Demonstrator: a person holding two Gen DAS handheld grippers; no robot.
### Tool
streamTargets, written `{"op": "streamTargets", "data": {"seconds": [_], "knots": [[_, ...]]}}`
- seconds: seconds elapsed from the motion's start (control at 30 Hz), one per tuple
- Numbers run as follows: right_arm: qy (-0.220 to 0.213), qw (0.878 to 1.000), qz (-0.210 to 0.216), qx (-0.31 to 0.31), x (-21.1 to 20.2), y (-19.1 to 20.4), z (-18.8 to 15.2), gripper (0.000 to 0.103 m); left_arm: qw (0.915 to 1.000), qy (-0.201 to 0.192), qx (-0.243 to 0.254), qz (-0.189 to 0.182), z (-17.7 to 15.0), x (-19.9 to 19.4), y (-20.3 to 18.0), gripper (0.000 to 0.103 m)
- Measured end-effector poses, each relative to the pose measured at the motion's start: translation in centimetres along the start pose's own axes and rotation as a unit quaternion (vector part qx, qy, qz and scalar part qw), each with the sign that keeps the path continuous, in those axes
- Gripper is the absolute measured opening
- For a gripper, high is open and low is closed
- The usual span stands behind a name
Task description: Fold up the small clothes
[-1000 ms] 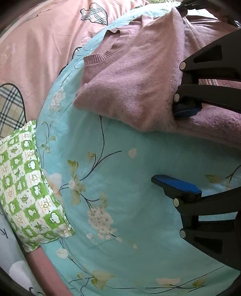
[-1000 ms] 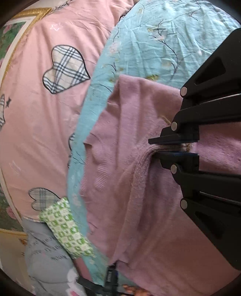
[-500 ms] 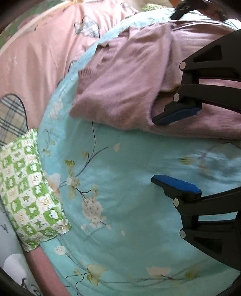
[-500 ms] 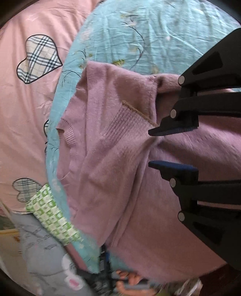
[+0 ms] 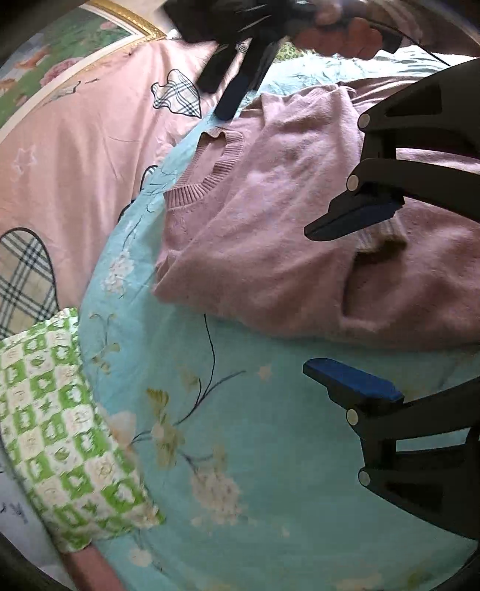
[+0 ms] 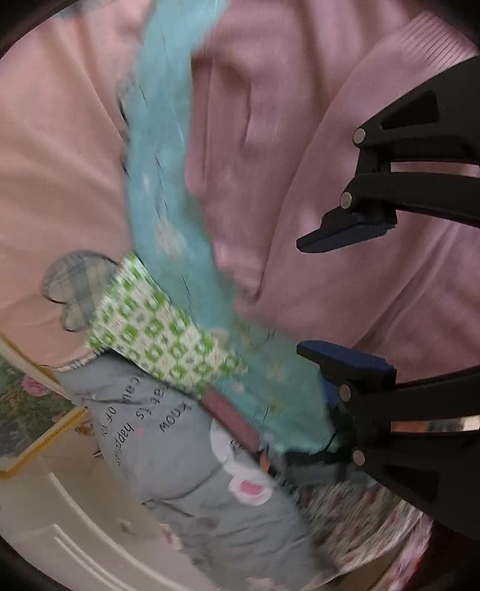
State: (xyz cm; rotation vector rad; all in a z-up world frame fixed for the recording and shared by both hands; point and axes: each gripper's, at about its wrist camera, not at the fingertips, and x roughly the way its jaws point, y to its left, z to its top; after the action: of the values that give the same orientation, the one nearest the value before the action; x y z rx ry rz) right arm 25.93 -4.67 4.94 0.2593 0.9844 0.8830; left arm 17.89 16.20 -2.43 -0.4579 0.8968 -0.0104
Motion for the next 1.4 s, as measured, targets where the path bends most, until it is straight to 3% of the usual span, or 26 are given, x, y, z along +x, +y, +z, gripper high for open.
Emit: {"op": "streamTargets", "data": {"seconds": [0.2, 0.4, 0.5, 0.53, 0.57, 0.6, 0.67, 0.7, 0.77, 0.83, 0.9, 0.97, 1.0, 1.07, 1.1, 1.2, 1.23, 1.27, 1.4], "knots": [[0.064, 0.995, 0.009, 0.071, 8.6, -1.3, 4.3, 0.051, 0.9998, 0.019, -0.003, -0.012, 0.5, 2.1, 0.5, 0.067], [0.122, 0.989, -0.001, 0.079, 14.7, -1.7, 5.5, 0.051, 0.9993, 0.019, -0.009, -0.030, 0.1, 3.0, 1.1, 0.069], [0.131, 0.987, -0.010, 0.089, 17.0, -2.3, 5.3, 0.050, 0.9997, 0.016, 0.007, -0.019, -0.2, 3.2, 0.6, 0.067], [0.127, 0.987, -0.003, 0.096, 17.5, -2.5, 5.4, 0.041, 0.9997, 0.014, 0.014, -0.012, -0.2, 3.2, 0.4, 0.056], [0.125, 0.987, 0.000, 0.100, 18.0, -2.6, 5.5, 0.013, 0.9996, 0.015, 0.023, -0.009, -0.3, 3.3, 0.1, 0.024], [0.128, 0.987, -0.009, 0.094, 18.6, -2.4, 5.6, 0.008, 0.9992, 0.020, 0.030, -0.015, -0.4, 3.5, -0.2, 0.012], [0.114, 0.991, -0.015, 0.066, 19.1, -1.3, 6.1, 0.007, 0.9992, 0.002, 0.041, -0.003, -0.5, 2.8, -0.6, 0.012], [0.095, 0.994, 0.004, 0.051, 18.8, -0.5, 6.5, 0.007, 0.9985, -0.023, 0.050, 0.005, -0.6, 1.7, -0.9, 0.012], [0.053, 0.997, 0.052, 0.030, 18.0, 1.1, 7.2, 0.006, 0.9980, -0.040, 0.049, 0.002, -0.7, 0.6, -0.7, 0.013], [0.023, 0.996, 0.078, 0.028, 17.6, 1.8, 7.9, 0.005, 0.9993, -0.016, 0.033, -0.008, -0.8, 1.1, 0.1, 0.014], [0.040, 0.997, 0.045, 0.043, 18.5, 1.3, 8.2, 0.006, 0.9996, 0.013, 0.022, 0.009, -1.1, 2.2, 1.0, 0.018], [0.070, 0.995, 0.014, 0.063, 19.1, 0.3, 7.9, 0.007, 0.9998, 0.019, 0.010, -0.006, -1.1, 2.1, 1.6, 0.022], [0.064, 0.996, 0.014, 0.066, 18.5, 0.0, 7.7, 0.007, 0.9998, 0.019, 0.006, -0.009, -1.0, 1.7, 1.9, 0.026], [0.040, 0.997, 0.022, 0.063, 16.3, -0.3, 7.3, 0.009, 0.9998, 0.015, 0.010, 0.000, -0.9, 1.1, 2.1, 0.044], [0.034, 0.997, 0.017, 0.063, 15.0, -0.6, 7.0, 0.011, 0.9998, 0.013, 0.011, 0.008, -1.0, 0.6, 2.3, 0.047], [0.008, 0.998, -0.002, 0.055, 10.0, -1.4, 5.6, 0.035, 0.9999, 0.010, 0.002, 0.011, -0.2, 0.0, 3.6, 0.054], [0.000, 0.999, -0.012, 0.052, 8.4, -1.6, 5.0, 0.051, 0.9999, 0.009, -0.001, 0.012, 0.0, -0.4, 4.0, 0.057], [-0.009, 0.999, -0.019, 0.047, 6.6, -1.9, 4.3, 0.059, 0.9999, 0.006, -0.005, 0.013, 0.3, -0.8, 4.4, 0.058], [-0.062, 0.994, -0.070, 0.059, -1.5, -4.6, 0.6, 0.059, 0.9998, 0.002, -0.017, 0.010, 2.6, -0.9, 5.1, 0.066]]}}
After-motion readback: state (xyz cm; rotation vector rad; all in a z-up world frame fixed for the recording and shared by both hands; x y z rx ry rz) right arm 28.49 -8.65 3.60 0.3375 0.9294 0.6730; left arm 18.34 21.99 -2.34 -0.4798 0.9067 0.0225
